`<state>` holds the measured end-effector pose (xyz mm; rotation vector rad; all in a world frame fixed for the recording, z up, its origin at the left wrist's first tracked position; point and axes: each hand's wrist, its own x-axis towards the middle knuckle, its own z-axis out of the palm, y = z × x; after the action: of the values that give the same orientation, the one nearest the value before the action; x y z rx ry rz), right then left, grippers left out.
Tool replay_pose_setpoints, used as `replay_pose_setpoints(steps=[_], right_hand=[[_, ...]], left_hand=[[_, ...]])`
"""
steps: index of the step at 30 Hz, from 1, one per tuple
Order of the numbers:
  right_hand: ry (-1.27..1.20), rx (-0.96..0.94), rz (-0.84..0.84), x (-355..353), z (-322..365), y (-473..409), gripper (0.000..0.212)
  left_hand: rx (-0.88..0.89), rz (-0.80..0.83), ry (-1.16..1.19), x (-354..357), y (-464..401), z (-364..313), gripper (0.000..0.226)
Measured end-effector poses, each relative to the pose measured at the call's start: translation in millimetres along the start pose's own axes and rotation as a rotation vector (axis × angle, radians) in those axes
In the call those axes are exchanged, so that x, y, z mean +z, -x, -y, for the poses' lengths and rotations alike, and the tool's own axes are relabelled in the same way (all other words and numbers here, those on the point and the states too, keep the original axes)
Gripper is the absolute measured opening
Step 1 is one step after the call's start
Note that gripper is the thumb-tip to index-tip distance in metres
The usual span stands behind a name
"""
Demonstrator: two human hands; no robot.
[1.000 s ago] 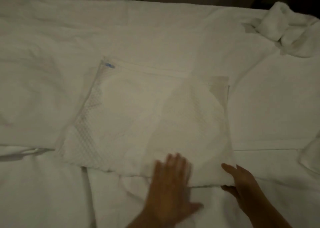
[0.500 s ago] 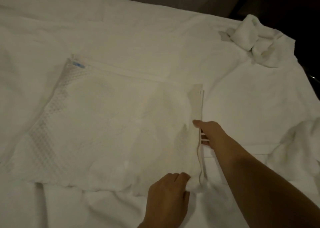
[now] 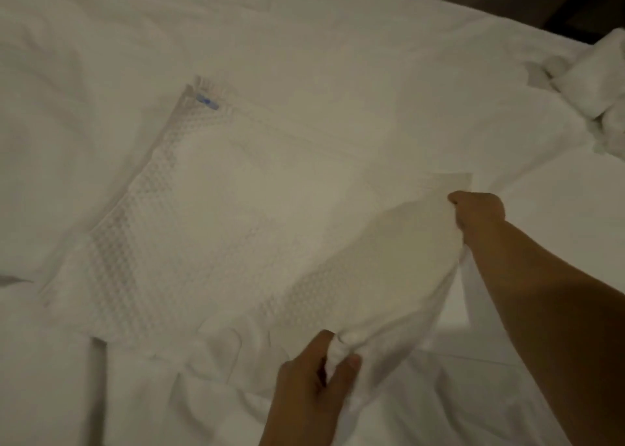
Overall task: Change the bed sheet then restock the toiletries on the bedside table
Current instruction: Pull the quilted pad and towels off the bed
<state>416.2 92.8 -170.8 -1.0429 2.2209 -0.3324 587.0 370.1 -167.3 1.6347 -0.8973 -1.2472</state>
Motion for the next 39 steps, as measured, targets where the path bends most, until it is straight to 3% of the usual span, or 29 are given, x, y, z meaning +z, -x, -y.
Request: replay_pose_setpoints(steps=[2, 6, 8, 10, 11, 13, 15, 17, 18, 19, 21, 24, 26, 28, 30, 33, 36, 39], right_hand=[[-0.169, 0.033, 0.057, -8, 9, 3, 0.013], [-0.314, 0.031, 0.131, -21, 40, 22, 0.022], [-0.394, -0.020, 0.149, -16, 67, 39, 0.024], [-0.454, -0.100, 0.170, -2, 100, 62, 0.024], [-0.481, -0.137, 0.190, 7, 116, 73, 0.024], [-0.512, -0.192, 0.271, 32, 151, 98, 0.021], [-0.508, -0.238, 0.322, 63, 184, 121, 0.021], [-0.492, -0.271, 0.336, 100, 215, 139, 0.023], [-0.486, -0.288, 0.341, 119, 228, 149, 0.024], [-0.476, -0.308, 0.355, 137, 240, 159, 0.025], [-0.407, -0.336, 0.434, 171, 255, 175, 0.027], [-0.243, -0.412, 0.580, 216, 249, 196, 0.023], [0.057, -0.617, 0.525, 236, 226, 209, 0.027], [0.299, -0.880, 0.432, 246, 180, 224, 0.047], [0.362, -1.205, 0.365, 243, 125, 248, 0.052], [0.640, -1.498, 0.266, 234, 43, 245, 0.051], [0.862, -1.496, 0.221, 217, 8, 211, 0.058], [0.833, -1.385, 0.086, 203, 13, 210, 0.064]], left_hand=[[-0.095, -0.059, 0.155, -14, -2, 1, 0.034], [-0.188, -0.085, 0.317, -52, 1, 3, 0.048], [-0.201, -0.134, 0.347, -73, 2, -3, 0.028], [-0.229, -0.218, 0.381, -94, -2, -9, 0.007], [-0.232, -0.310, 0.404, -105, -3, -13, 0.017], [-0.203, -0.447, 0.454, -129, -7, -5, 0.004], [-0.195, -0.556, 0.418, -157, -9, 3, 0.037], [-0.195, -0.672, 0.447, -183, -17, 16, 0.011], [-0.220, -0.707, 0.446, -196, -21, 21, 0.007], [-0.258, -0.757, 0.440, -206, -25, 27, 0.021], [-0.339, -0.853, 0.440, -224, -33, 42, 0.031], [-0.453, -0.899, 0.281, -242, -41, 56, 0.008], [-0.490, -0.906, 0.107, -247, -40, 60, 0.027], [-0.330, -0.964, -0.051, -250, -37, 56, 0.060], [-0.060, -0.908, -0.317, -241, -37, 46, 0.064], [0.244, -0.578, -0.693, -213, -43, 51, 0.045], [0.221, -0.245, -1.000, -199, -44, 82, 0.051], [0.181, -0.180, -1.067, -207, -43, 86, 0.052]])
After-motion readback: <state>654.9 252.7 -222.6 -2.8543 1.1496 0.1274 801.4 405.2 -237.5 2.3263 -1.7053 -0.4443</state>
